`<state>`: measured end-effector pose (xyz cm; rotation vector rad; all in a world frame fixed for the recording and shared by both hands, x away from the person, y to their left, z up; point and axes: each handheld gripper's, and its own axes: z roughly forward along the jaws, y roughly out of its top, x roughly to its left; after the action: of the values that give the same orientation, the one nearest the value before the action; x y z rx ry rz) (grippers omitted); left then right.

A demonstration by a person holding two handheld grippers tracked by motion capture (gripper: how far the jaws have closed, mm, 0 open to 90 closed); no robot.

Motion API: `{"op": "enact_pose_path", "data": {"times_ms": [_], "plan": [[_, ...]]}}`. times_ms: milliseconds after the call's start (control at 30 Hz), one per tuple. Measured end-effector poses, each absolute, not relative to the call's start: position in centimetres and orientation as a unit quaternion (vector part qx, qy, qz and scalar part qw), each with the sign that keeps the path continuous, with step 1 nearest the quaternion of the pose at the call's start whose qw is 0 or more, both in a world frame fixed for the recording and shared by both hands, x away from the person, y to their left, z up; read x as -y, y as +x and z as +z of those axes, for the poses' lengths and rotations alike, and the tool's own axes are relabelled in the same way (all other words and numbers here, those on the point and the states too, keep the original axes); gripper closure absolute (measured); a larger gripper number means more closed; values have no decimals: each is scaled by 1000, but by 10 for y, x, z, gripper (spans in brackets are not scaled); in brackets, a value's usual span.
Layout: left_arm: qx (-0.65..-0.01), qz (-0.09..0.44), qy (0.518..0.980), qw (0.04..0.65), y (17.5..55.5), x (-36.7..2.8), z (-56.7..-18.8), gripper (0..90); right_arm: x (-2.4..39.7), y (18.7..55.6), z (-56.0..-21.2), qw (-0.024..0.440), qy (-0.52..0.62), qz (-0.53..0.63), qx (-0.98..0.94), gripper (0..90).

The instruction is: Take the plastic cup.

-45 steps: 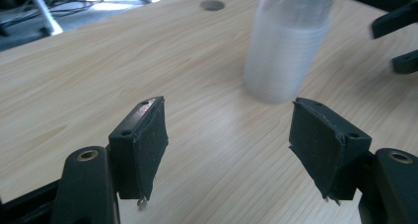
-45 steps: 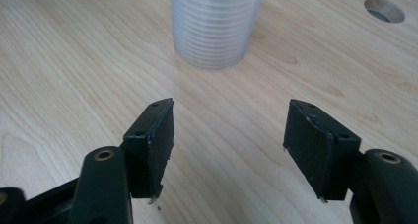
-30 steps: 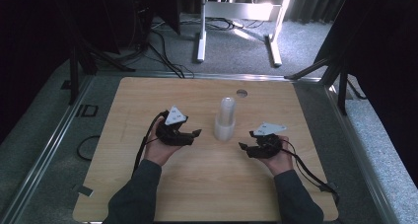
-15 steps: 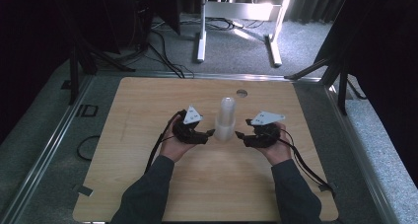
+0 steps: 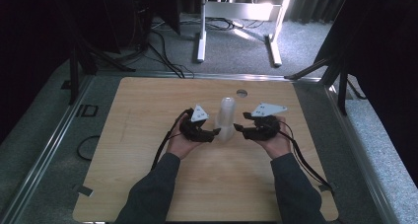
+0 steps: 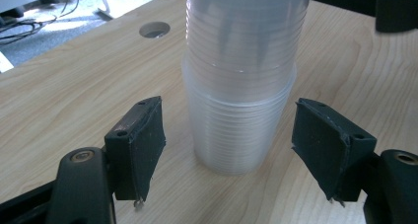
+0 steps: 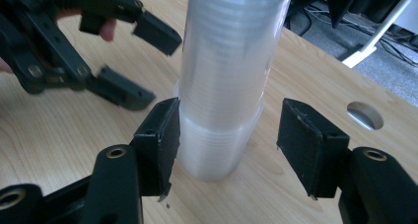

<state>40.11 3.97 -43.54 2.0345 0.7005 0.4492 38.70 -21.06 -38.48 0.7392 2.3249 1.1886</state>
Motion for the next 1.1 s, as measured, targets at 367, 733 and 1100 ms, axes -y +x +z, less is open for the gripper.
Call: {"op": "enact_pose_path", "data": {"times_ms": [367, 733, 1100], "plan": [[-282, 177, 826, 455, 408, -25, -444, 269, 209, 391, -360, 222, 259, 435, -834, 335], [-295, 171, 821, 458, 413, -18, -449, 268, 195, 398, -352, 224, 255, 444, -829, 255], [-294, 169, 819, 463, 415, -17, -450, 267, 188, 406, -353, 221, 262, 449, -825, 252]]}}
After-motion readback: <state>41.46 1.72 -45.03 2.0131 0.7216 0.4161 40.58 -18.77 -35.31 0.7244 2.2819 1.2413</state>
